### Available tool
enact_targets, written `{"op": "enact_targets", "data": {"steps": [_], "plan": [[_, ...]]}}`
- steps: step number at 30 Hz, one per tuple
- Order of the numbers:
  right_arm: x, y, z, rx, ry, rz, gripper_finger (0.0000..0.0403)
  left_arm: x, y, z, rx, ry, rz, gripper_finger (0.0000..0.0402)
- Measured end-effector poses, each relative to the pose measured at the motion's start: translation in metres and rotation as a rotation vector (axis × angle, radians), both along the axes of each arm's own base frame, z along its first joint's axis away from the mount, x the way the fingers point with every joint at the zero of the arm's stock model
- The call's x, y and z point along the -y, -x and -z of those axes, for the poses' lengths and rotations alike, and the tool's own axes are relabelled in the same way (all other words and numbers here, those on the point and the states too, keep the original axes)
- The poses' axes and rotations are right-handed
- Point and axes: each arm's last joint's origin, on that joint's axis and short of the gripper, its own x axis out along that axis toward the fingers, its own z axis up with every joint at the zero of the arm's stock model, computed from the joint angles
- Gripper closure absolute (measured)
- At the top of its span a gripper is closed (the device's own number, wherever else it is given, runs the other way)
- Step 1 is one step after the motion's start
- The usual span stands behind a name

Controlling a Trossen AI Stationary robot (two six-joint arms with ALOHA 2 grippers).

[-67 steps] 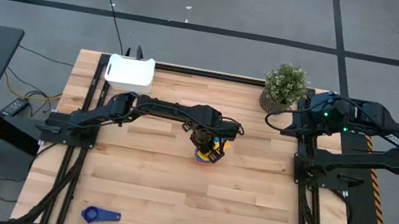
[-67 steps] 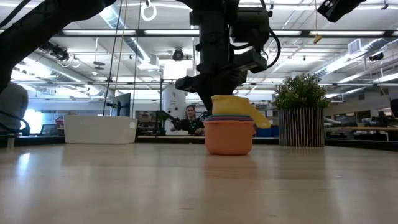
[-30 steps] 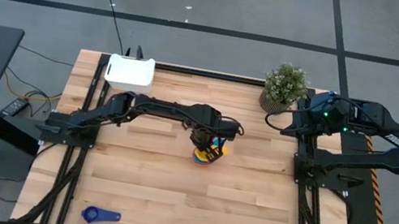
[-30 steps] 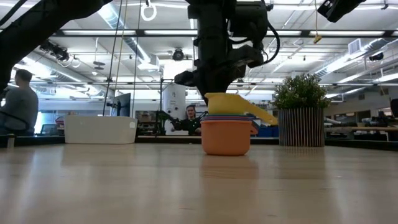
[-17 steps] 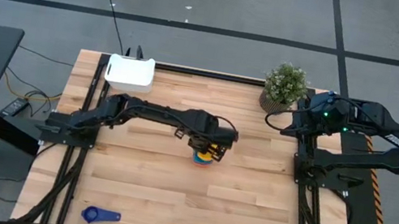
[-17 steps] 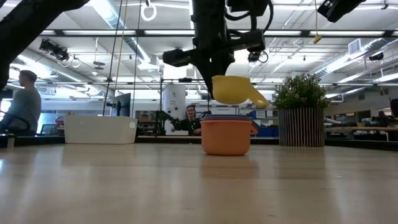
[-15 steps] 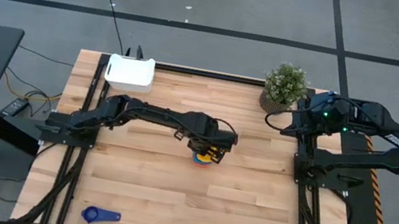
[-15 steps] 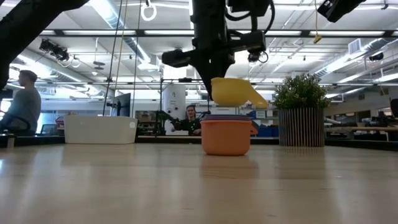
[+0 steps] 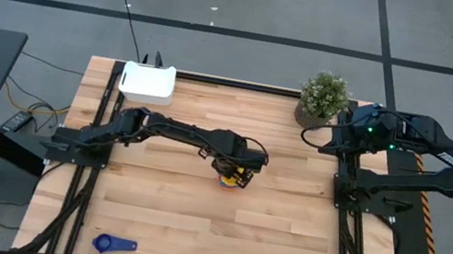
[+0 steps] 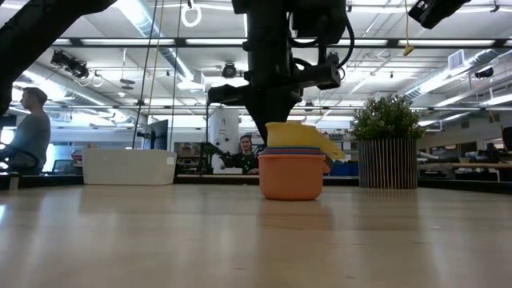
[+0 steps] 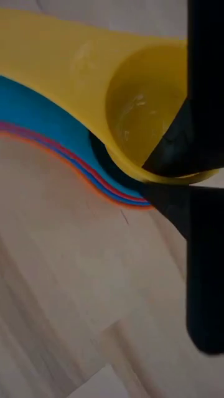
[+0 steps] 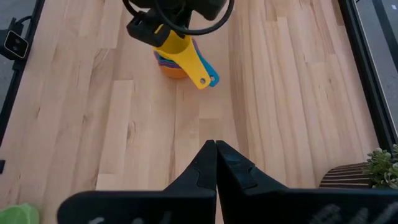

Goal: Nest measuring cups in basket
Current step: Stack the yellow measuring cup on top of the light blue measuring cup, then stack the green measuring cup on top of the yellow measuring cup

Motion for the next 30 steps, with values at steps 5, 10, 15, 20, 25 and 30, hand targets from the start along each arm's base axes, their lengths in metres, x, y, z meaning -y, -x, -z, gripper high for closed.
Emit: {"op": "enact_targets", "data": {"steps": [5, 10, 15, 20, 25, 30], "plan": [[0.0, 0.0, 0.0, 0.0, -0.001, 0.0, 0.04, 0.0, 0.0, 0.0, -0.004, -0.014, 0.079, 0.0337], [0.0, 0.0, 0.0, 0.002, 0.0, 0.001, 0.04, -0.003, -0.001, 0.0, 0.0, -0.02, 0.09, 0.0325], [0.0, -0.001, 0.0, 0.007, 0.001, 0.001, 0.04, -0.011, -0.003, -0.006, 0.018, -0.007, 0.074, 0.0323], [0.0, -0.001, 0.0, 0.007, 0.001, 0.001, 0.04, -0.013, -0.005, -0.019, 0.044, 0.0, 0.101, 0.0322], [0.0, 0.001, 0.001, -0.012, -0.007, -0.004, 0.04, -0.012, -0.006, -0.05, 0.108, -0.012, 0.151, 0.0322], [-0.006, 0.011, 0.005, -0.08, -0.098, -0.092, 0.04, 0.001, -0.003, -0.091, 0.24, -0.035, 0.296, 0.0322]]}}
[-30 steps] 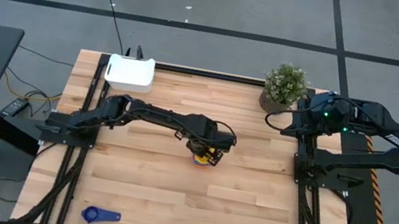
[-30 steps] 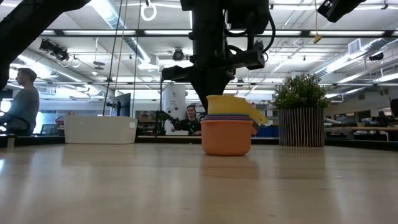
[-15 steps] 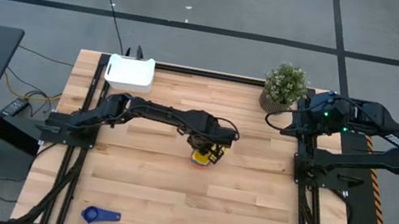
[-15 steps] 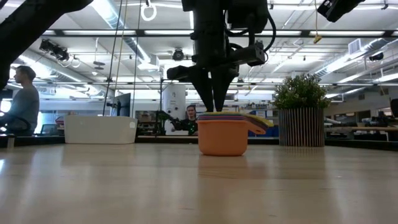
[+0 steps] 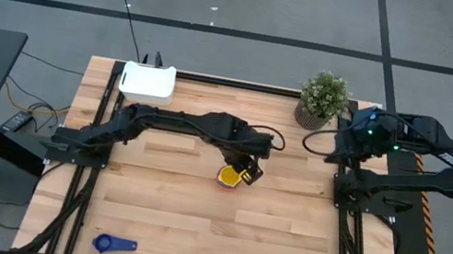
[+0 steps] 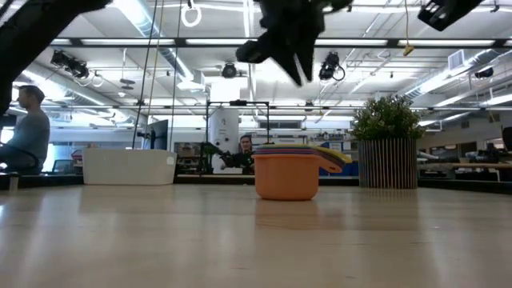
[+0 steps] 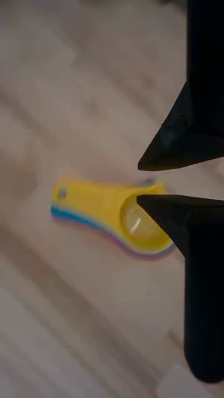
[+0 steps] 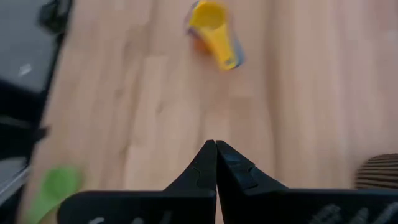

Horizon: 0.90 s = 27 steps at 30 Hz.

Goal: Nest measuring cups in basket
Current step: Stack the green measuring cup on top of the yellow measuring cup

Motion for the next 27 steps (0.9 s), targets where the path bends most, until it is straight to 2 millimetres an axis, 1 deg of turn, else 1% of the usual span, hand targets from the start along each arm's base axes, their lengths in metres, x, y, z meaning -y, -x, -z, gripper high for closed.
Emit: {"op": "enact_targets", "data": {"steps": [3, 6, 9, 13, 17, 23, 27], "plan": [[-0.005, 0.009, 0.001, -0.028, -0.066, -0.058, 0.04, 0.011, 0.005, -0.017, 0.074, 0.023, 0.081, 0.0322], [-0.011, 0.02, 0.002, -0.043, -0.131, -0.12, 0.04, 0.021, 0.011, -0.03, 0.11, 0.045, 0.12, 0.0322], [-0.016, 0.033, 0.004, -0.094, -0.186, -0.178, 0.04, 0.03, 0.016, -0.037, 0.123, 0.057, 0.123, 0.0322], [-0.021, 0.042, 0.003, -0.089, -0.256, -0.217, 0.04, 0.046, 0.019, -0.04, 0.131, 0.066, 0.165, 0.0322], [-0.024, 0.047, 0.002, -0.094, -0.298, -0.262, 0.04, 0.066, 0.023, -0.04, 0.119, 0.105, 0.22, 0.0322], [-0.028, 0.048, 0.002, -0.125, -0.321, -0.299, 0.04, 0.094, 0.029, -0.04, 0.115, 0.13, 0.241, 0.0322], [-0.029, 0.045, 0.003, -0.156, -0.3, -0.27, 0.04, 0.108, 0.032, -0.04, 0.117, 0.112, 0.265, 0.0322]]}}
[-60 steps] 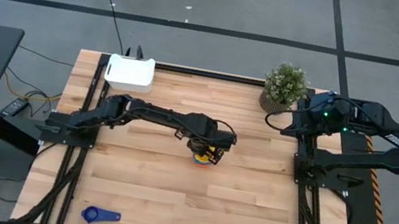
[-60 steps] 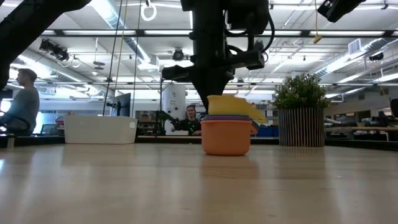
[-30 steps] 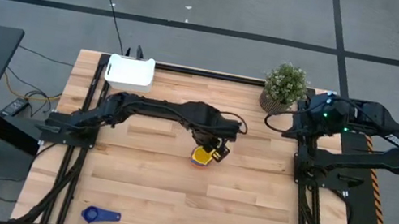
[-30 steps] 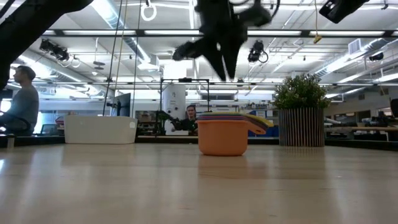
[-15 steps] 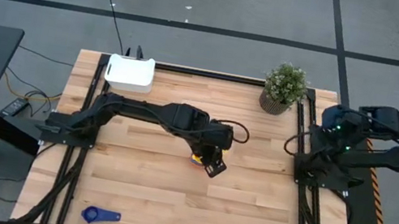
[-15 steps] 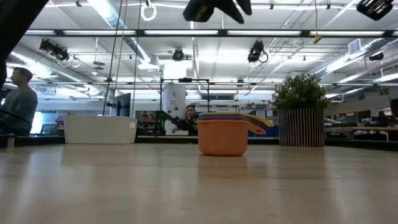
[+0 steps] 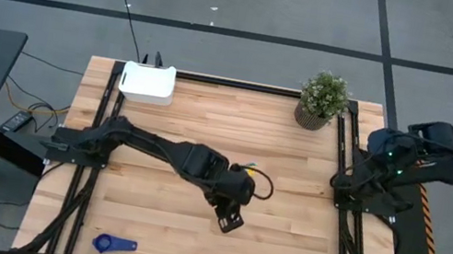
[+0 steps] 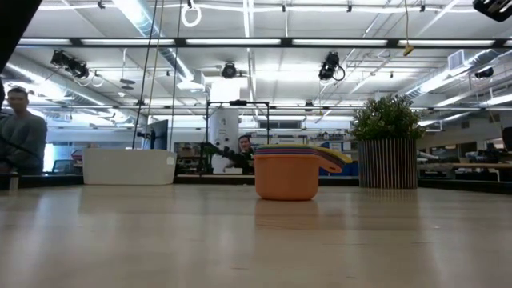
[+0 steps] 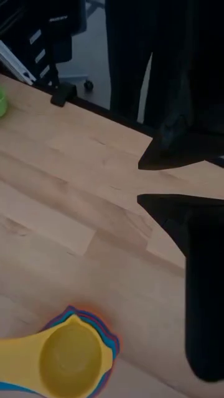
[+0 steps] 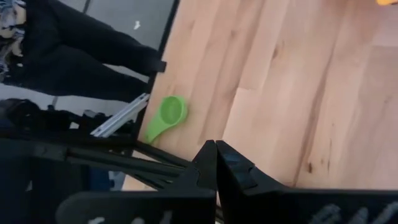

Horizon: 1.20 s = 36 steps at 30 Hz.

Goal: Nest measuring cups in basket
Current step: Stack the green measuring cup on top of the yellow measuring cup

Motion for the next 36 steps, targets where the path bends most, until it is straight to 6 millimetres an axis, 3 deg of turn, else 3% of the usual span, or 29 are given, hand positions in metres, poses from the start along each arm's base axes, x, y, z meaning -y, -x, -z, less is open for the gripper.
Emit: {"op": "enact_targets", "data": {"steps": [7, 13, 23, 36], "plan": [[-0.009, -0.025, 0.008, 0.006, -0.039, 0.023, 0.04, 0.014, 0.007, -0.003, 0.025, -0.074, 0.02, 0.0322], [-0.023, -0.037, 0.03, -0.151, -0.041, 0.009, 0.0401, 0.024, 0.016, -0.007, 0.025, -0.117, 0.068, 0.0322], [-0.066, -0.053, 0.054, -0.295, -0.055, -0.033, 0.0401, 0.034, 0.041, -0.025, 0.025, -0.18, 0.092, 0.0322], [-0.107, -0.076, 0.095, -0.489, -0.038, 0.143, 0.0369, 0.051, 0.076, -0.054, 0.093, -0.244, 0.146, 0.0322]]}}
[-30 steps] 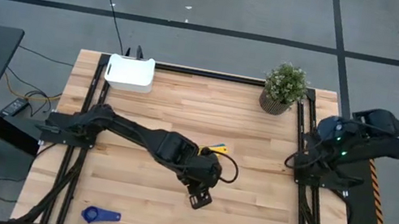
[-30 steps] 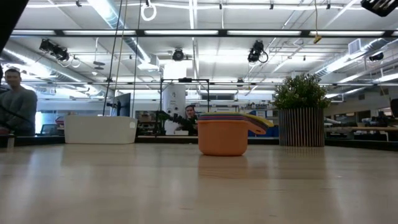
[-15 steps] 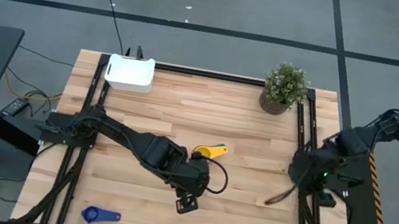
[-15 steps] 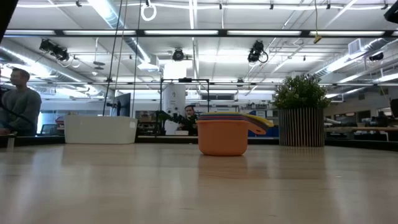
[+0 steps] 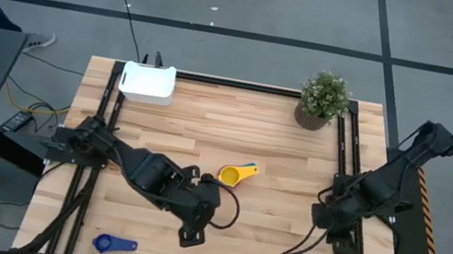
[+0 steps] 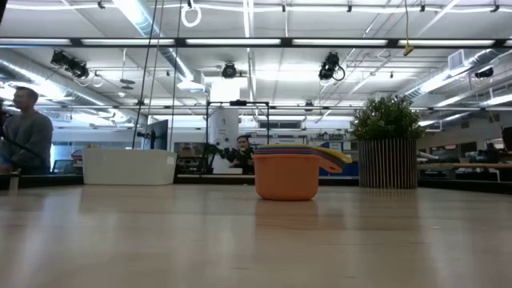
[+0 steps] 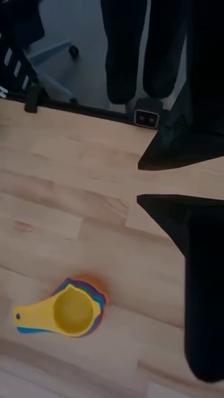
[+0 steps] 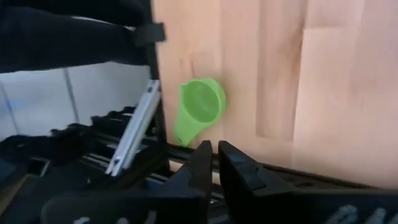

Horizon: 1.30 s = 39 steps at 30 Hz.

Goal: Nest measuring cups in basket
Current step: Stack the green measuring cup on top of the yellow measuring cup

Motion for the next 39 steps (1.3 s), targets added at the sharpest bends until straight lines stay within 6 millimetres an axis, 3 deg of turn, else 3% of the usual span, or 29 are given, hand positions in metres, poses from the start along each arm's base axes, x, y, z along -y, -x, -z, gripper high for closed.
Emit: {"op": "enact_targets", "data": {"steps": [14, 30, 39], "plan": [[-0.034, -0.014, 0.037, -0.093, 0.113, -0.075, 0.0293, 0.012, 0.017, -0.001, -0.049, -0.029, 0.012, 0.0322], [-0.076, -0.025, 0.085, -0.092, 0.199, -0.207, 0.029, 0.011, 0.016, -0.001, -0.038, -0.043, -0.012, 0.0322], [-0.085, -0.027, 0.107, -0.131, 0.254, -0.239, 0.029, 0.011, 0.016, -0.001, -0.039, -0.031, -0.032, 0.0322]]}}
